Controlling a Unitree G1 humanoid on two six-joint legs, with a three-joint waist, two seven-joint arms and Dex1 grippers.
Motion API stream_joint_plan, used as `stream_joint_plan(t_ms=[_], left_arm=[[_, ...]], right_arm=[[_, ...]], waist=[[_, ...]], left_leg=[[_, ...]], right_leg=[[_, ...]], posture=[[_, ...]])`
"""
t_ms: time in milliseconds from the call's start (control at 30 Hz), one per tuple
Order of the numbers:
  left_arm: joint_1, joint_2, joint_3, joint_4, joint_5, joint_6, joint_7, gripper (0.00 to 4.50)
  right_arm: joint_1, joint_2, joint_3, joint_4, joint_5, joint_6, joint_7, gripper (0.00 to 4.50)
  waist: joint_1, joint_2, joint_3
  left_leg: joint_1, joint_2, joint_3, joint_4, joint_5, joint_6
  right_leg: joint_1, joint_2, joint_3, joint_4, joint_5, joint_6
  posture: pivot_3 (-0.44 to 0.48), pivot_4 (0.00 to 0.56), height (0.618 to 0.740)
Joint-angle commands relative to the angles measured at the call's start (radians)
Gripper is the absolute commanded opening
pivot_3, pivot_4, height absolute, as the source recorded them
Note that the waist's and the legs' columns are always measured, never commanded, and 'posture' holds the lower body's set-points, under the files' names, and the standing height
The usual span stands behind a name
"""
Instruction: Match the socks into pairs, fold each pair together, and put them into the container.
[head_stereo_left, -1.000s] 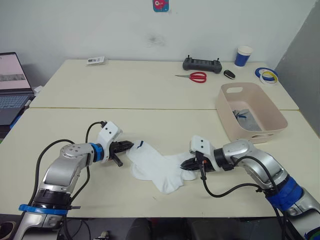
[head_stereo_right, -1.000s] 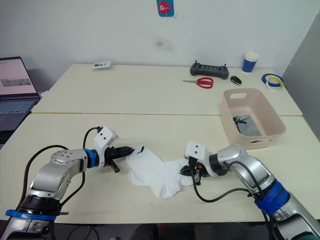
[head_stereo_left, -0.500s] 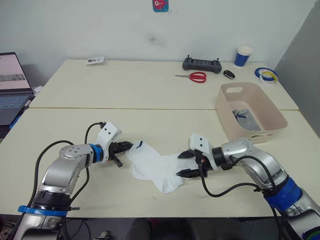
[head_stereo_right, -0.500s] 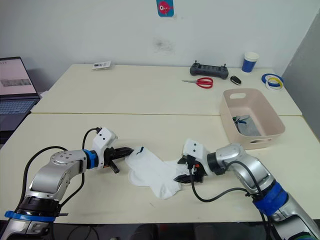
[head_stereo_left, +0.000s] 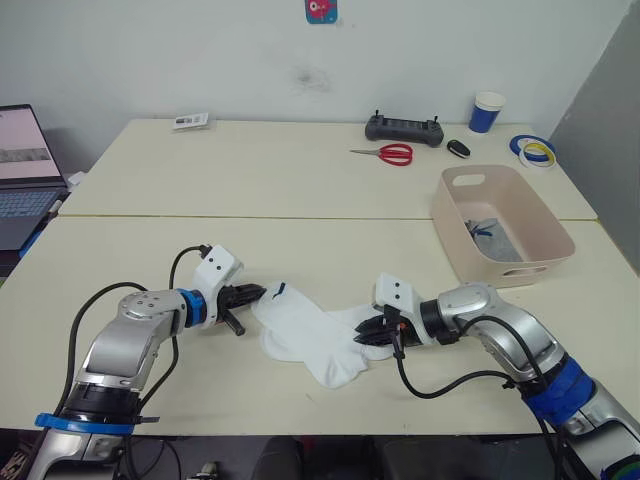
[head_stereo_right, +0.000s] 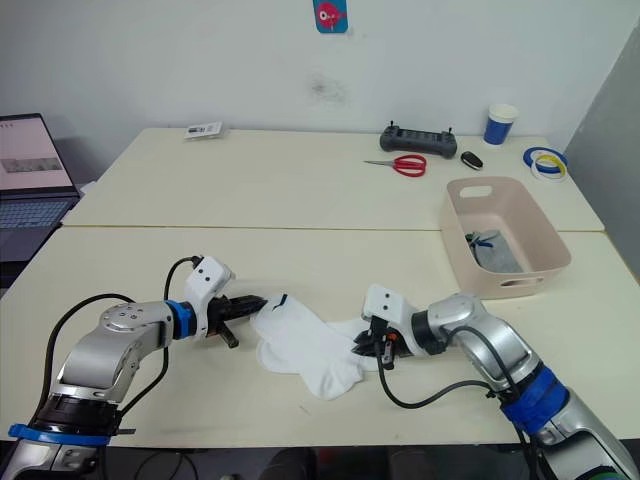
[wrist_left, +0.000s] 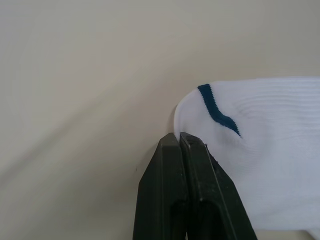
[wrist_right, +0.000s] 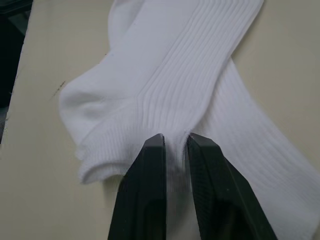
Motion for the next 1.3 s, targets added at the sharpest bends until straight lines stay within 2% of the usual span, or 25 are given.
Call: stream_joint_plan(t_ms=[33, 200, 333, 533, 767, 933, 1000, 1167, 1300], left_arm=[[-0.002, 0.013, 0.023, -0.034, -0.005, -0.001, 0.003, 0.00], [-0.004, 0.013, 0.022, -0.034, -0.003, -0.002, 0.004, 0.00], [-0.004, 0.015, 0.023, -0.032, -0.003, -0.004, 0.003, 0.00], [0.019, 0.036, 0.055, -0.051, -0.045, 0.016, -0.033, 0.00], [0.068, 0.116, 0.201, -0.163, -0.241, 0.164, -0.139, 0.00], [0.113, 0.164, 0.319, -0.281, -0.402, 0.305, -0.156, 0.00], [0.165, 0.163, 0.365, -0.363, -0.452, 0.355, -0.123, 0.00], [0.281, 0.092, 0.448, -0.540, -0.587, 0.448, 0.006, 0.00], [0.368, -0.007, 0.443, -0.640, -0.625, 0.442, 0.132, 0.00]], right_arm=[[0.002, -0.003, -0.001, -0.038, 0.004, -0.014, 0.012, 0.74], [-0.002, 0.004, -0.001, -0.009, -0.010, -0.011, -0.005, 0.74], [-0.006, 0.014, -0.011, 0.003, -0.009, -0.006, -0.013, 0.03], [-0.021, 0.024, -0.043, -0.040, 0.053, 0.050, 0.010, 0.03], [-0.086, -0.011, -0.129, -0.131, 0.236, 0.215, 0.083, 0.03], [-0.120, -0.064, -0.180, -0.157, 0.335, 0.291, 0.118, 0.03], [-0.141, -0.111, -0.198, -0.152, 0.363, 0.306, 0.154, 0.03], [-0.169, -0.216, -0.201, -0.130, 0.387, 0.288, 0.232, 0.03], [-0.209, -0.253, -0.141, -0.051, 0.310, 0.197, 0.297, 0.03]], waist=[[0.000, 0.000, 0.000], [0.000, 0.000, 0.000], [0.000, 0.000, 0.000], [-0.001, 0.000, 0.000], [-0.004, 0.000, 0.000], [-0.006, 0.000, 0.000], [-0.006, 0.000, 0.000], [-0.005, 0.000, 0.001], [-0.005, 0.000, 0.001]], left_leg=[[0.000, 0.000, 0.000, 0.000, 0.000, 0.000], [0.000, 0.000, 0.000, 0.000, 0.000, 0.000], [0.000, 0.000, 0.000, 0.000, 0.000, 0.000], [0.000, 0.000, 0.000, 0.000, 0.000, 0.000], [0.000, 0.001, -0.001, 0.000, 0.000, 0.000], [0.000, 0.001, 0.000, 0.000, 0.000, 0.000], [0.000, 0.001, 0.000, 0.000, 0.000, 0.000], [0.000, 0.001, 0.000, 0.000, 0.000, 0.000], [0.000, 0.001, 0.000, 0.000, 0.000, 0.000]], right_leg=[[0.000, 0.000, 0.000, 0.000, 0.000, 0.000], [0.000, 0.000, 0.000, 0.000, 0.000, 0.000], [0.000, 0.000, 0.000, 0.000, 0.000, 0.000], [0.000, 0.000, 0.000, 0.000, 0.000, 0.000], [0.000, 0.000, 0.000, 0.000, 0.000, 0.000], [0.000, -0.001, 0.000, 0.000, 0.000, 0.000], [0.000, -0.001, 0.000, -0.001, 0.000, 0.000], [0.000, -0.003, 0.001, -0.002, 0.000, 0.000], [0.000, -0.002, 0.002, -0.002, 0.000, 0.000]], posture=[[0.000, 0.150, 0.740], [0.000, 0.150, 0.740], [0.000, 0.150, 0.740], [0.000, 0.150, 0.740], [0.000, 0.150, 0.740], [0.000, 0.150, 0.740], [0.000, 0.150, 0.740], [0.000, 0.150, 0.740], [0.000, 0.150, 0.740]])
